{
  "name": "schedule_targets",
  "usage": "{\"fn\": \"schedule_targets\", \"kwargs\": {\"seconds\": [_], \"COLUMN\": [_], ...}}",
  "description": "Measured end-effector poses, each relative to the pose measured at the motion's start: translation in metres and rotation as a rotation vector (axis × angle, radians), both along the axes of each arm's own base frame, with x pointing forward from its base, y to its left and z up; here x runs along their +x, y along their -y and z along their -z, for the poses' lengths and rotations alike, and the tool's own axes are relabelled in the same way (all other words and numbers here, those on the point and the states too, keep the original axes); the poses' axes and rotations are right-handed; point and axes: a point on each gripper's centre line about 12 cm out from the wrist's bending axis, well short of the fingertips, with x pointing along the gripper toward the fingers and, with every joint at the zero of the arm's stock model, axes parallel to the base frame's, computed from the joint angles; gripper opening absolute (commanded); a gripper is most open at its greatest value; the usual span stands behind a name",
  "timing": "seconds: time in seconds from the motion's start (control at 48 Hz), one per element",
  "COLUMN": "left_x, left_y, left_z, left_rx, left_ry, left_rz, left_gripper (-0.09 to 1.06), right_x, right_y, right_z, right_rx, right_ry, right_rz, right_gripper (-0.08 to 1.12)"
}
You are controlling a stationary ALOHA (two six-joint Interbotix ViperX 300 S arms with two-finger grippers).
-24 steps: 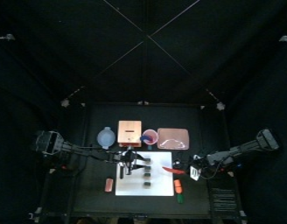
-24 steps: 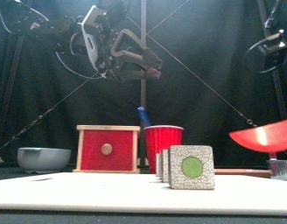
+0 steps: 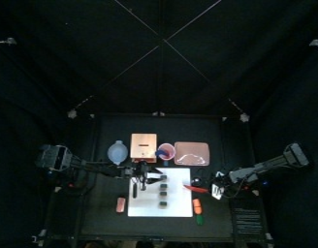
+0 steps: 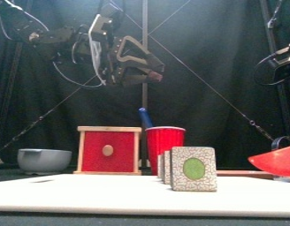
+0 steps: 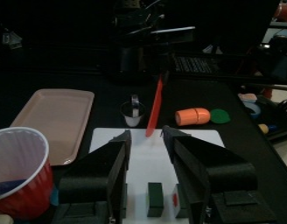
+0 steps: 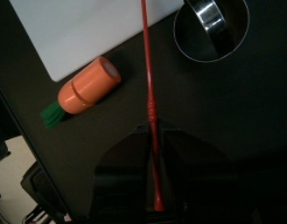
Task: Place sushi on board then cut the sushi with the knife then place the pieces on the plate
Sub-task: Place the 4 sushi pieces on the plate
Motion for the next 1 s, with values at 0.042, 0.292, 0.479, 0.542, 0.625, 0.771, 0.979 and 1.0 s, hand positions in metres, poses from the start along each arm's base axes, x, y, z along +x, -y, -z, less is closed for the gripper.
{"fn": "schedule_targets", "kwargs": {"seconds": [0.042, 0.292, 0.479, 0.542, 0.625, 0.771, 0.979, 1.0], "left_x": [0.0, 0.001, 0.0, -0.001, -0.003, -0.009, -0.025, -0.027], "left_y": [0.0, -0.002, -0.009, -0.011, -0.013, -0.014, -0.015, -0.015], "left_z": [0.0, 0.0, 0.0, 0.001, 0.004, 0.01, 0.012, 0.012], "left_rx": [0.0, 0.003, 0.011, 0.011, 0.011, 0.01, 0.001, 0.002], "left_ry": [0.0, 0.002, 0.0, -0.003, -0.012, -0.029, -0.041, -0.043], "left_rz": [0.0, -0.006, -0.017, -0.021, -0.026, -0.029, -0.038, -0.038], "left_gripper": [0.75, 0.75, 0.75, 0.75, 0.75, 0.75, 0.75, 0.75], "right_x": [-0.001, -0.012, -0.007, 0.003, 0.018, 0.05, 0.101, 0.104], "right_y": [0.0, 0.003, 0.009, 0.016, 0.024, 0.037, 0.044, 0.045], "right_z": [0.0, -0.006, -0.022, -0.032, -0.041, -0.048, -0.042, -0.04], "right_rx": [-0.001, -0.028, -0.095, -0.16, -0.263, -0.421, -0.428, -0.424], "right_ry": [-0.006, -0.097, -0.064, 0.005, 0.102, 0.257, 0.396, 0.401], "right_rz": [0.002, -0.01, -0.032, -0.039, -0.066, -0.123, -0.152, -0.155], "right_gripper": [0.64, 0.77, 0.77, 0.77, 0.77, 0.78, 0.81, 0.81]}}
